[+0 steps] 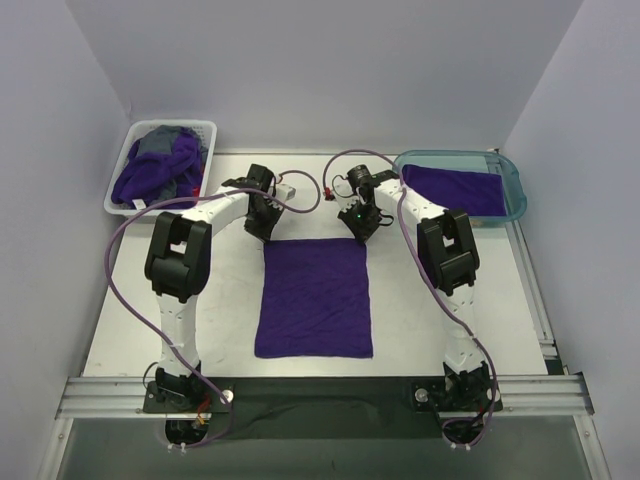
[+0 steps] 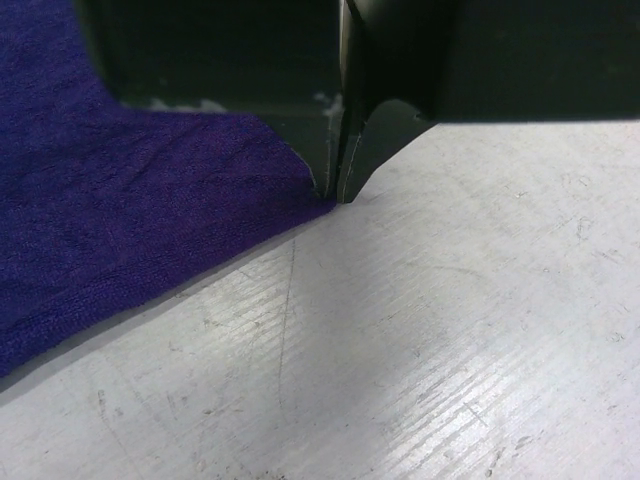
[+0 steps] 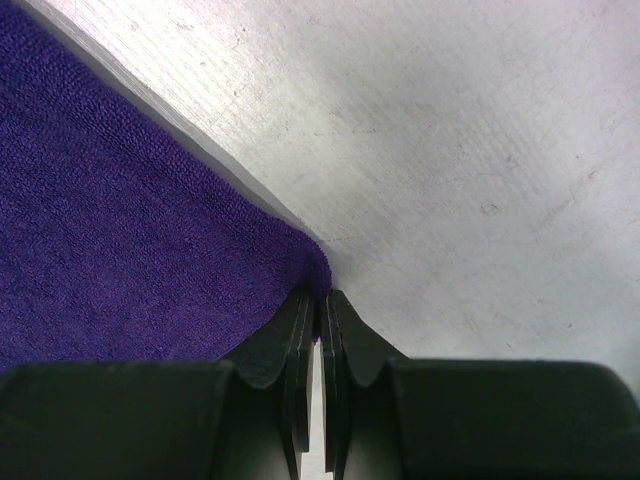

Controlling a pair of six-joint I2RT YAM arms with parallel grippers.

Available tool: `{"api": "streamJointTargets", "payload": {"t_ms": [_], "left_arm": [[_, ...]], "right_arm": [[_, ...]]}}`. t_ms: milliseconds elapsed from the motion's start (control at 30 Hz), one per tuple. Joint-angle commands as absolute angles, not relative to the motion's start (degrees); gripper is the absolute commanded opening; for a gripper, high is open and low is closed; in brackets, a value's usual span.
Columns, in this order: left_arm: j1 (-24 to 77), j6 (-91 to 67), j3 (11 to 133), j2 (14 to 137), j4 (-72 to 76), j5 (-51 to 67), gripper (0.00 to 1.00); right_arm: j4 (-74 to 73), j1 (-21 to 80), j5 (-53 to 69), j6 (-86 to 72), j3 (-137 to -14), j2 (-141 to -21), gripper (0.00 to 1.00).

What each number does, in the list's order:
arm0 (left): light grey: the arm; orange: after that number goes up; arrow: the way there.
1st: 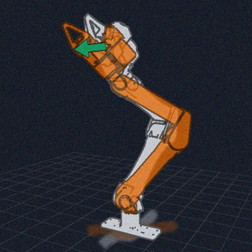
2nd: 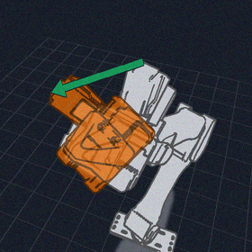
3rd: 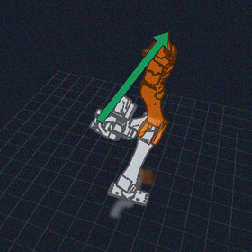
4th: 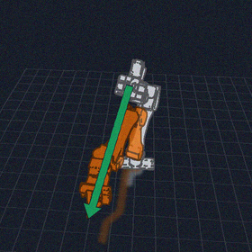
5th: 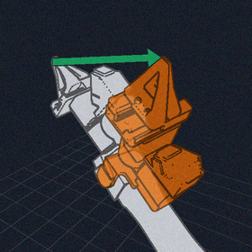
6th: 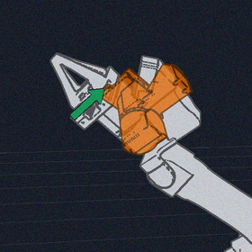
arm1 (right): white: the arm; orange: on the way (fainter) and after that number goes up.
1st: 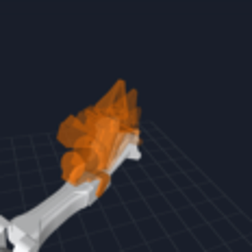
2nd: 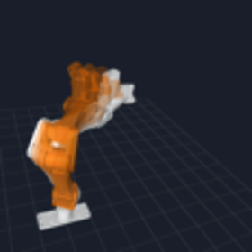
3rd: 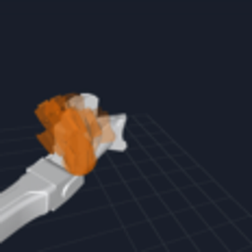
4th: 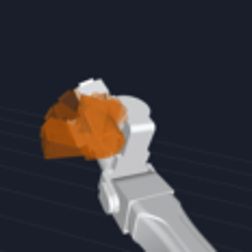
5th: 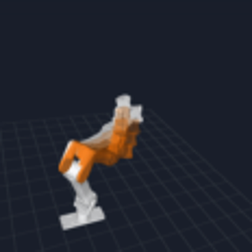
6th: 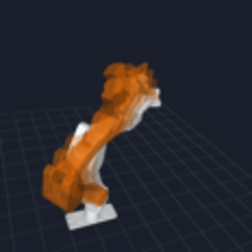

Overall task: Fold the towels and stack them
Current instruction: Fold the towel

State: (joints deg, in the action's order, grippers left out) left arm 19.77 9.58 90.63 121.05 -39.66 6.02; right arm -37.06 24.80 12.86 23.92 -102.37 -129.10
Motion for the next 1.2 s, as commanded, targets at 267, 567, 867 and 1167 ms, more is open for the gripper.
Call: {"api": "streamJointTargets", "payload": {"t_ms": [267, 567, 867, 1167], "left_arm": [[19.4, 11.4, 93.7, 119.4, -40.8, 5.5, 0.0], [18.3, 10.5, 94.4, 116.9, -36.5, 4.2, 0.0], [18.1, 10.5, 95.4, 115.6, -30.9, 3.4, 0.0], [18.1, 10.5, 93.5, 109.7, -24.9, 3.9, 0.0]], "right_arm": [[-37.4, 23.2, 12.3, 22.3, -104.1, -126.2, 0.0], [-33.5, 21.8, 12.0, 19.2, -103.8, -124.2, 0.0], [-28.8, 20.6, 10.1, 17.1, -104.2, -122.9, 0.0], [-25.1, 20.6, 8.3, 15.9, -102.6, -118.2, 0.0]]}}
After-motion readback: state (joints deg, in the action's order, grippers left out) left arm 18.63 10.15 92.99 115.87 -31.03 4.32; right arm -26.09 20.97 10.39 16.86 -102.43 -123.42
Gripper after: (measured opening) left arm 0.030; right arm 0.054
